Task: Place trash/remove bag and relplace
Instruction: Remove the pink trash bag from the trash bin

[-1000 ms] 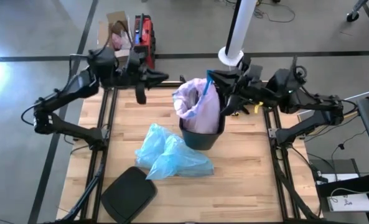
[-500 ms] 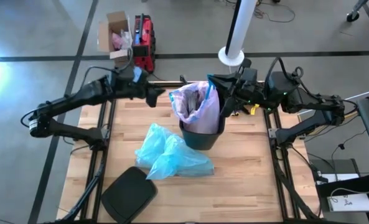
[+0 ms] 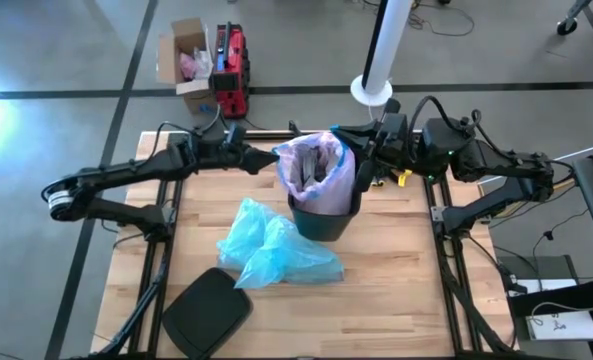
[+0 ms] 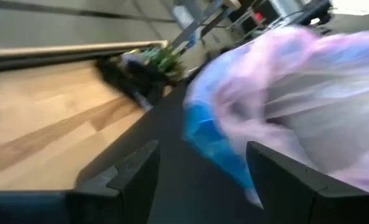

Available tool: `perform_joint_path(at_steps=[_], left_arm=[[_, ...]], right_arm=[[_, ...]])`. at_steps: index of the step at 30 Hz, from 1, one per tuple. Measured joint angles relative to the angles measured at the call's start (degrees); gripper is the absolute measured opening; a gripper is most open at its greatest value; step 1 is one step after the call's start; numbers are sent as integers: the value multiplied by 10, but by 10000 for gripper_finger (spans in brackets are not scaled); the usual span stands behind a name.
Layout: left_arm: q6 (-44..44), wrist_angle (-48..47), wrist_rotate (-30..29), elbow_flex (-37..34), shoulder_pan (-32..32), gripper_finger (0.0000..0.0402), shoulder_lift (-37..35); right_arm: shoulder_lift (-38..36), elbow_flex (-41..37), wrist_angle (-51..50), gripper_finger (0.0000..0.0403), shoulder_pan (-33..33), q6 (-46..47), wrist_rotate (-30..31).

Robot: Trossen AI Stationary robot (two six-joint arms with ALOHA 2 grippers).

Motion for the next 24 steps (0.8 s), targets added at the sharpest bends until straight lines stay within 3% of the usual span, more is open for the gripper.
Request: perform_joint_path(at_steps=[11, 15, 21, 24], left_arm=[[5, 145, 1, -18, 0, 169, 5], [5, 144, 28, -18, 0, 123, 1], [-10, 155, 48, -18, -1, 16, 1], [-25, 182, 60, -18, 0, 10, 1]], right_arm=[[0, 0, -5, 8, 1, -3, 0], [0, 0, -7, 8, 1, -7, 0], [0, 0, -7, 8, 1, -13, 0], [0, 0, -7, 8, 1, -17, 0]])
